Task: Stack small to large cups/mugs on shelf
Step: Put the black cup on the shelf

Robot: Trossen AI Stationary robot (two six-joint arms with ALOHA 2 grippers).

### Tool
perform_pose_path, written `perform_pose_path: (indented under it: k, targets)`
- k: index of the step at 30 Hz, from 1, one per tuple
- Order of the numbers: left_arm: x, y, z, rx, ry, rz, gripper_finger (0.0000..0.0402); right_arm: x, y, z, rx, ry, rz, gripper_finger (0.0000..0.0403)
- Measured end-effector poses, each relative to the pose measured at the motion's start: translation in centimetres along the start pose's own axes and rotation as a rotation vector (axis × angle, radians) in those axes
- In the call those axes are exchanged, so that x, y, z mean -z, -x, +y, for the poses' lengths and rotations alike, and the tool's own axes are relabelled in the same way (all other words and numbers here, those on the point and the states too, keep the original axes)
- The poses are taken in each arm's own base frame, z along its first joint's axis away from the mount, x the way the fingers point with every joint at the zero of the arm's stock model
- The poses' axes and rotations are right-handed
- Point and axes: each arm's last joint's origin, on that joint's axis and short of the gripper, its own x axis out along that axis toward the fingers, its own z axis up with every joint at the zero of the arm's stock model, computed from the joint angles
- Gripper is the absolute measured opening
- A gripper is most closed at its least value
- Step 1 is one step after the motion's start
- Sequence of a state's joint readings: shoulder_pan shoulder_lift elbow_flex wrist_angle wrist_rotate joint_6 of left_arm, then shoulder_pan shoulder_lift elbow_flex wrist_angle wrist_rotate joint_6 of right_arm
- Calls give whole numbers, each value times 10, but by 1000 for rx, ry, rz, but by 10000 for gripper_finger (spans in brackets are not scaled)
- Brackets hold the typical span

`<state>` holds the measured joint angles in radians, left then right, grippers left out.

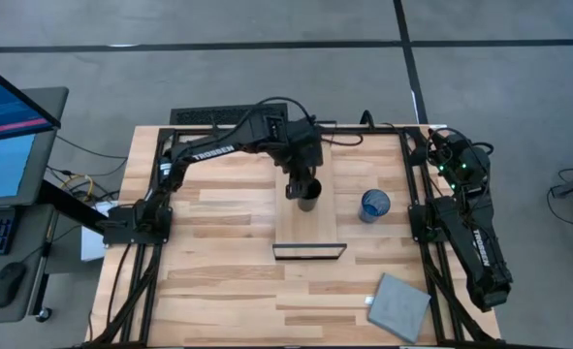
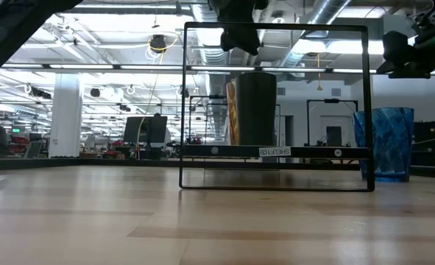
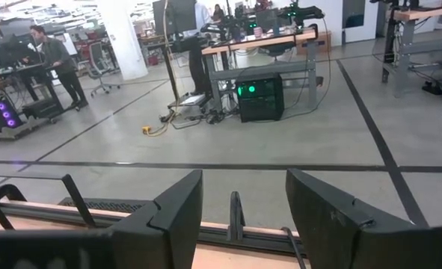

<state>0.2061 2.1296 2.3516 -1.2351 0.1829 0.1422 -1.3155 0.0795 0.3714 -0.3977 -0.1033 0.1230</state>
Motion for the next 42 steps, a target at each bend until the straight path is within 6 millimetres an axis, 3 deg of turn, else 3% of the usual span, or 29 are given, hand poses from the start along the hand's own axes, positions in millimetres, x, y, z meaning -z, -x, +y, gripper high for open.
perform_pose_path:
  k: [7,18,42]
  targets:
    - [2,-1,-3,7,2,23,115,0,0,0,0,0,0,214]
    - [2,-25,-4,119,30,57,115,0,0,0,0,0,0,214]
    - [7,-32,-2,143,111,110,115,0,0,0,-1,-1,0,214]
